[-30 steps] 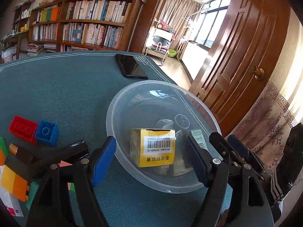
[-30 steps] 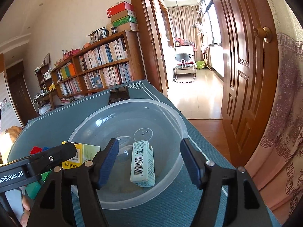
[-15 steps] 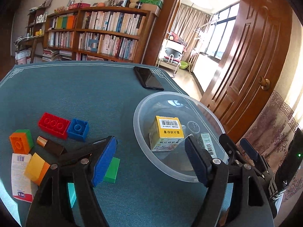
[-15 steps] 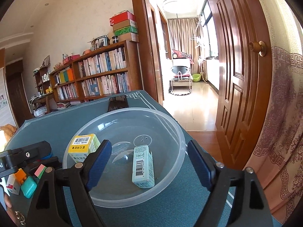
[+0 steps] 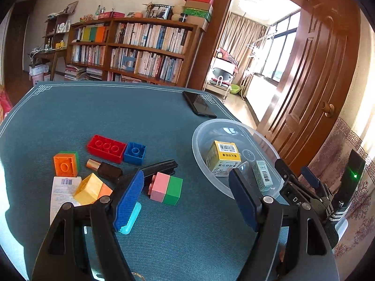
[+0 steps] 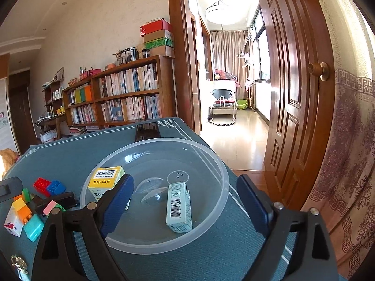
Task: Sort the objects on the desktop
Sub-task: 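Move left tool to white medicine box while right tool approaches gold ring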
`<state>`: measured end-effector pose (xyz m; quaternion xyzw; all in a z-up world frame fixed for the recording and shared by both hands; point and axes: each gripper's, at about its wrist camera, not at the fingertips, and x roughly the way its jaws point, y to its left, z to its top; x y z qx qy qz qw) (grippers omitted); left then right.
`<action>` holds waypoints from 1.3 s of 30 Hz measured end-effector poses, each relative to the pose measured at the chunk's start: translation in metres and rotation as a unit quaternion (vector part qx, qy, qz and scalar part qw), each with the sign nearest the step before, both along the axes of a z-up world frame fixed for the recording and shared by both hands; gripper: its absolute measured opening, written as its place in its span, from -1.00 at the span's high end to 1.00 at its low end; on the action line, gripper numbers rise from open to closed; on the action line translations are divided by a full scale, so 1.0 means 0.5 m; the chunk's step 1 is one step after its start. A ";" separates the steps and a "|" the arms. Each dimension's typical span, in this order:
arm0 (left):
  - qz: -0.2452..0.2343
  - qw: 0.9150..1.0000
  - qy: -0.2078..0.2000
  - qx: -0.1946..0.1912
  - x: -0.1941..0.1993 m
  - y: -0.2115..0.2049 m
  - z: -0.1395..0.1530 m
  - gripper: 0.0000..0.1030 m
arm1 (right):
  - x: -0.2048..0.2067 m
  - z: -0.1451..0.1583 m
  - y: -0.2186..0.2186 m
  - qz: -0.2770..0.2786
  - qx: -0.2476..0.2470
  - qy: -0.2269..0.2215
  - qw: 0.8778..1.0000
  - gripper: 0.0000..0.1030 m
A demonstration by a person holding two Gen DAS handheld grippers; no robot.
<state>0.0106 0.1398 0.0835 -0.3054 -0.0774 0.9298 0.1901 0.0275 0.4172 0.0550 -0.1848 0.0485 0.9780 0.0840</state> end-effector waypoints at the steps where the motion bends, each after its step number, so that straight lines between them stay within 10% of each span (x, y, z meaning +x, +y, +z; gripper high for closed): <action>1: 0.003 1.000 0.001 -0.002 0.006 -0.009 0.001 -0.52 | 0.001 -0.001 -0.004 0.007 0.000 -0.003 1.000 -0.79; 20: 0.093 0.995 -0.039 -0.021 0.046 -0.161 -0.057 -0.52 | 0.069 -0.057 -0.204 0.285 -0.104 -0.138 0.943 -0.80; 39: 0.123 0.988 -0.078 -0.057 -0.002 -0.204 -0.112 -0.52 | 0.095 -0.076 -0.321 0.348 -0.070 -0.172 0.919 -0.80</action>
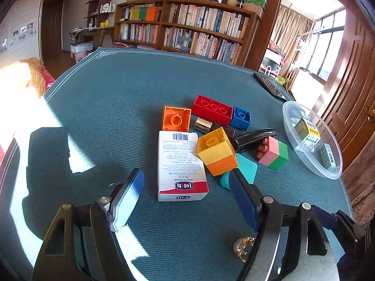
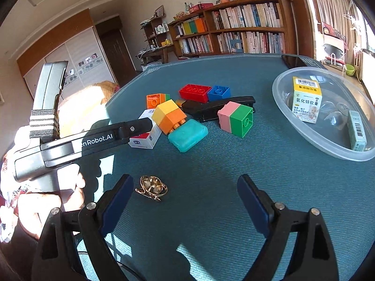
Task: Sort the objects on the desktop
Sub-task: 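Move left tool to white medicine box while right tool approaches gold ring, then close left tool on white medicine box while right tool grasps gold ring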
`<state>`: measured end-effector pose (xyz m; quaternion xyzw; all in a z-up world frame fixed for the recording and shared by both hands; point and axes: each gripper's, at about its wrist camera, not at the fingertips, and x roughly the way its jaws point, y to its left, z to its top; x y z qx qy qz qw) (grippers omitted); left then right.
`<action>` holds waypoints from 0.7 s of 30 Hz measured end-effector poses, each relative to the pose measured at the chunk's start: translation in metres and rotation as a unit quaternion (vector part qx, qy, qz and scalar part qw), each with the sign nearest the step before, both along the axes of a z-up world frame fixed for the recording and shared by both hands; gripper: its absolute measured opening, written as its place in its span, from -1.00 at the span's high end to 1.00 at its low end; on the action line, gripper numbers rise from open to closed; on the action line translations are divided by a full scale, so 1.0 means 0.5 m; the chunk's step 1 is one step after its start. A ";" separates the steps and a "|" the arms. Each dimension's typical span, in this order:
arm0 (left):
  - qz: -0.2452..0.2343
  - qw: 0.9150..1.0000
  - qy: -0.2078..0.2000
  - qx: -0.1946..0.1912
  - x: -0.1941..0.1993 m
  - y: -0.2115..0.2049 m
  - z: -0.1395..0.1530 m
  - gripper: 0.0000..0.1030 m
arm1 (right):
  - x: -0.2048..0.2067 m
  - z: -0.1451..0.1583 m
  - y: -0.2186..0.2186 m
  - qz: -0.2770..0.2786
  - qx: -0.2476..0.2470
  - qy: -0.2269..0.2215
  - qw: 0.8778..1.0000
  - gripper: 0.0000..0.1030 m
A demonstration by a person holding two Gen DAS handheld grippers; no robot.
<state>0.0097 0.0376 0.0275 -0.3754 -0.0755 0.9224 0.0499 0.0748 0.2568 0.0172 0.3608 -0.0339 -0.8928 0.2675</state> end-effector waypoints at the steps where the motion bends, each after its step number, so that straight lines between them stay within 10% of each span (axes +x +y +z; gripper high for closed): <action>1: 0.002 1.000 -0.006 -0.005 -0.006 0.001 -0.004 -0.52 | 0.001 0.001 -0.001 0.001 0.002 0.000 1.000 -0.80; 21: -0.001 0.997 -0.029 -0.067 -0.051 0.002 -0.044 -0.51 | 0.003 -0.008 -0.045 0.030 0.023 -0.015 0.999 -0.80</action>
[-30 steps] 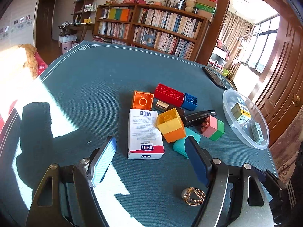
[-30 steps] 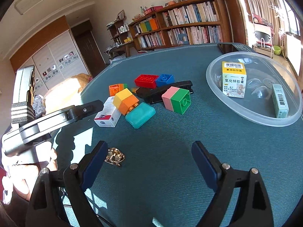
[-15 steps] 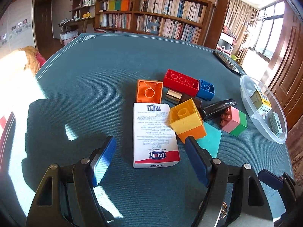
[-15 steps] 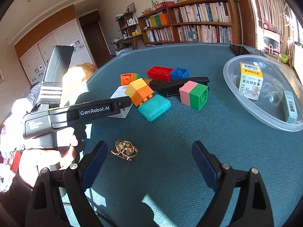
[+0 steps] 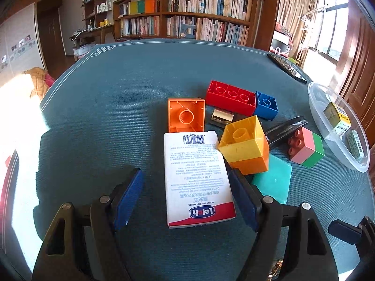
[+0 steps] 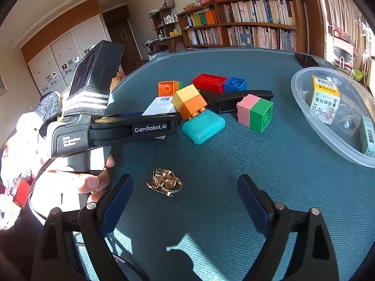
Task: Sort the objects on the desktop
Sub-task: 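Close left tool on white medicine box while right tool grasps gold ring, then carry medicine box with left tool while right tool carries ring over bowl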
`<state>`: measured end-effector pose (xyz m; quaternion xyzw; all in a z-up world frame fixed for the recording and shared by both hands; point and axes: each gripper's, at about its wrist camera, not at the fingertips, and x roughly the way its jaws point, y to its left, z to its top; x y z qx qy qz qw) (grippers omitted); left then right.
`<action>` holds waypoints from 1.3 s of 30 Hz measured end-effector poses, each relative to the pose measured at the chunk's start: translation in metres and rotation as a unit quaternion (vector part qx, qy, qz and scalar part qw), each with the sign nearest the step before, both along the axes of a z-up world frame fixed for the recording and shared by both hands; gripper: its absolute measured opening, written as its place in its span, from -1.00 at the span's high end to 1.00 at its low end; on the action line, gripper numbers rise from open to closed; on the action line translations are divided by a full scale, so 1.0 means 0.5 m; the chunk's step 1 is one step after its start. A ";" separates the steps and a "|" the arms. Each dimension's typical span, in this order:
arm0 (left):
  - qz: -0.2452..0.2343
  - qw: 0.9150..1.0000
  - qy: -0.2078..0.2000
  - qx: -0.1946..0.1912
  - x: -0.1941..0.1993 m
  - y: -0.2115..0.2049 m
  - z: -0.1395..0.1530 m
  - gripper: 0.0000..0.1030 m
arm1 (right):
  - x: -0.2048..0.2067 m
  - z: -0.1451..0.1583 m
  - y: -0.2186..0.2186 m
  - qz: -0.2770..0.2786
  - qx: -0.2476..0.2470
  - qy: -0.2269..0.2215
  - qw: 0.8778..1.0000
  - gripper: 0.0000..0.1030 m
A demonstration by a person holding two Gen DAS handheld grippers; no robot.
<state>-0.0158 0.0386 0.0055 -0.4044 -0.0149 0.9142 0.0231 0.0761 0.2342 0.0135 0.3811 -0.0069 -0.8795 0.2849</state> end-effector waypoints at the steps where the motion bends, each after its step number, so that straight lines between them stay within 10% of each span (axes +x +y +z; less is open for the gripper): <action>1: 0.000 1.000 0.001 0.000 0.001 0.000 0.000 -0.50 | -0.001 -0.001 -0.002 0.000 0.002 -0.002 1.000 -0.80; 6: -0.008 1.000 0.013 0.018 0.010 -0.011 0.006 0.02 | -0.008 -0.007 -0.018 -0.007 0.024 -0.011 1.000 -0.79; 24: 0.003 0.996 0.033 0.086 0.016 -0.043 0.013 0.02 | -0.010 -0.027 -0.083 0.026 0.114 0.002 0.993 0.26; 39: -0.005 0.996 0.041 0.082 0.066 -0.024 0.033 0.02 | -0.033 -0.003 -0.027 -0.018 0.046 -0.008 0.999 0.26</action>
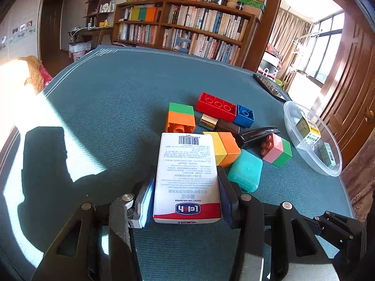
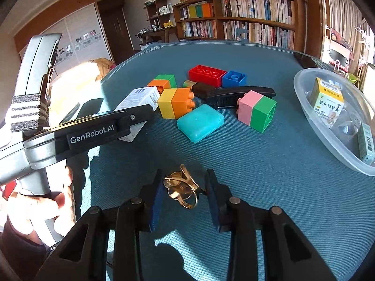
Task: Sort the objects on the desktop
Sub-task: 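Carry medicine box with left tool while right tool carries ring over bowl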
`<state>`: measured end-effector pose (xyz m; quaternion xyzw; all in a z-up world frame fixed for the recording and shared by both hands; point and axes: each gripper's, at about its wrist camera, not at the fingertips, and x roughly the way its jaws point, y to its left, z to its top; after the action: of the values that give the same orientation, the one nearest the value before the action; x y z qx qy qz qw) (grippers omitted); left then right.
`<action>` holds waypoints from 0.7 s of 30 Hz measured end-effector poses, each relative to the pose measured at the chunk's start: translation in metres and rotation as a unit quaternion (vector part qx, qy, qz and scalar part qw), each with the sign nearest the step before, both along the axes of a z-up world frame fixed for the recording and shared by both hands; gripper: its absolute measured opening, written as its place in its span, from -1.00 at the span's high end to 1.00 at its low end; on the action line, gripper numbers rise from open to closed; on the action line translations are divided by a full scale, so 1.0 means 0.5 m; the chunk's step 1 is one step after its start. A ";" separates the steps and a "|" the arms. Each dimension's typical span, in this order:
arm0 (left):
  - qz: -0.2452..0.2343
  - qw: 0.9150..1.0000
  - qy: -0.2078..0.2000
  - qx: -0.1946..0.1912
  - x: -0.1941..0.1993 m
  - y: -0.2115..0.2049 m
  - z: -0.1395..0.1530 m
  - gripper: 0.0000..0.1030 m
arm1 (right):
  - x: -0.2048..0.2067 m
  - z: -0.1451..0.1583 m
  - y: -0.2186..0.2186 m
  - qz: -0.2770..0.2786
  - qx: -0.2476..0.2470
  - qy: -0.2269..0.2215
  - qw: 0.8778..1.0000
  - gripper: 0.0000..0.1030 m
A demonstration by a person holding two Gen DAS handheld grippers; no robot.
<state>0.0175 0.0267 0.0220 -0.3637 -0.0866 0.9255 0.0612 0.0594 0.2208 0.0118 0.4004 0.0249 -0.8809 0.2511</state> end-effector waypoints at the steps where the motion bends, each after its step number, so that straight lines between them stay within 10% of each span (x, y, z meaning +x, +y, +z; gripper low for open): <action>1: 0.000 1.000 0.001 -0.002 0.003 0.002 0.002 0.02 | -0.003 0.002 0.003 -0.004 -0.004 0.001 1.000 0.26; 21: -0.076 0.997 0.032 -0.012 -0.001 0.147 0.074 0.02 | -0.031 0.056 0.217 -0.151 -0.068 0.047 0.985 0.26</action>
<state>0.0170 0.1001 0.0589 -0.3405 -0.0461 0.9301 0.1296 0.0438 0.3294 0.0398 0.3395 -0.0840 -0.9263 0.1404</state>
